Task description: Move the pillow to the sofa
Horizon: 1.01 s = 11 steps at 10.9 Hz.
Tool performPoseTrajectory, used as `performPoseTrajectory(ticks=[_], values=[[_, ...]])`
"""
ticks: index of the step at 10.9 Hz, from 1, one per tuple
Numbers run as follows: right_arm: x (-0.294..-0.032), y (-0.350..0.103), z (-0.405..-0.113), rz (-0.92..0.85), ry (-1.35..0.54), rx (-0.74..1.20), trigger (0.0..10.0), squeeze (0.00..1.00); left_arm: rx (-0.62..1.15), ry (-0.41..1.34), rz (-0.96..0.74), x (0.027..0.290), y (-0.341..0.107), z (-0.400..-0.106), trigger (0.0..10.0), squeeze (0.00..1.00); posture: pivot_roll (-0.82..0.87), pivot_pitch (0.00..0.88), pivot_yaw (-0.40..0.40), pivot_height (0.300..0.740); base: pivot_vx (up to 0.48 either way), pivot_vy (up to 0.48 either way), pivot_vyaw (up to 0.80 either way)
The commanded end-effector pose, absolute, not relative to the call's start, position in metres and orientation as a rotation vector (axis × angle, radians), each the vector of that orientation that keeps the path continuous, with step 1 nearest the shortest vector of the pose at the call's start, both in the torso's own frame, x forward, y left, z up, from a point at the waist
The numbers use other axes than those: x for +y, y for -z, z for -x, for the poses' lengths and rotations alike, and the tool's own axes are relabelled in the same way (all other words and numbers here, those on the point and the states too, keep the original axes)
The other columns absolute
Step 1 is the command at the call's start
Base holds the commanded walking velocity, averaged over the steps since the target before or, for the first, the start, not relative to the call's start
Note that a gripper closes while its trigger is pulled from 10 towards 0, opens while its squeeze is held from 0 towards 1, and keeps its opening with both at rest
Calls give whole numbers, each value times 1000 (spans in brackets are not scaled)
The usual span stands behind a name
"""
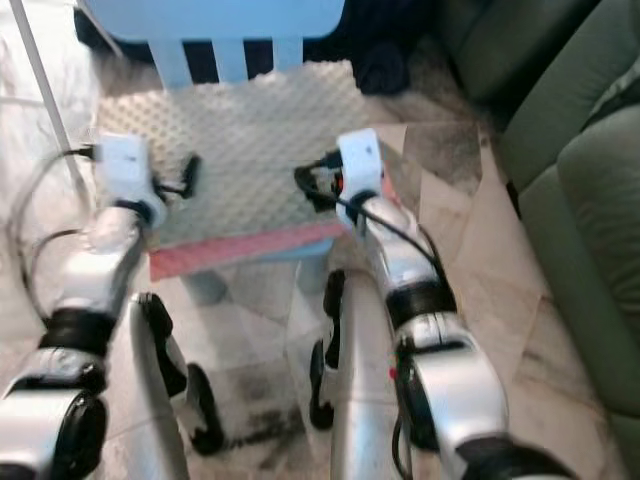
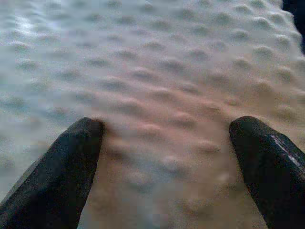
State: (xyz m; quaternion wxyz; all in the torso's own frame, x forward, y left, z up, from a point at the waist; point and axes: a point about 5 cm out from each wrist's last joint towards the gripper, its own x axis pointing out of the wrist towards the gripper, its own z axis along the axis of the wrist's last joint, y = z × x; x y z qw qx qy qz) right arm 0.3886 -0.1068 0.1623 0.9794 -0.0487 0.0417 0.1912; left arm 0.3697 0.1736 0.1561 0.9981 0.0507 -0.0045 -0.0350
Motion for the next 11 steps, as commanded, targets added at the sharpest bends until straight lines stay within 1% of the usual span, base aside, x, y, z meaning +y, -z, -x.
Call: performPoseTrajectory(ticks=[1, 2, 3, 4, 7, 9, 10, 11], values=[[-112, -147, -386, 116, -366, 138, 10000, 0, 39, 63, -110, 173, -143, -369, 10000, 0, -9, 426, -101, 475, 0, 0, 0], [-113, -137, -386, 134, -352, 184, 10000, 0, 62, 72, -102, 169, -140, -374, 10000, 0, -8, 434, -105, 475, 0, 0, 0], [-114, -121, -383, 140, -340, 258, 6902, 0, 98, 66, -78, 168, -133, -377, 10000, 0, -10, 437, -105, 475, 0, 0, 0], [-113, -111, -381, 130, -329, 304, 0, 0, 137, 60, -123, 168, -125, -377, 0, 0, -12, 437, -107, 475, 0, 0, 0], [-107, -105, -379, 87, -320, 326, 0, 0, 186, 55, -138, 169, -112, -376, 0, 0, -17, 441, -110, 475, 0, 0, 0], [-109, -103, -379, 80, -317, 336, 0, 0, 203, 32, -111, 172, -107, -374, 0, 0, -16, 440, -120, 475, 0, 0, 0], [-111, -102, -378, 83, -324, 340, 0, 0, 228, 38, -80, 170, -103, -374, 0, 0, -6, 437, -130, 475, 0, 0, 0], [-112, -102, -378, 79, -321, 342, 0, 0, 241, 54, -92, 168, -102, -374, 0, 0, -2, 436, -137, 475, 0, 0, 0]])
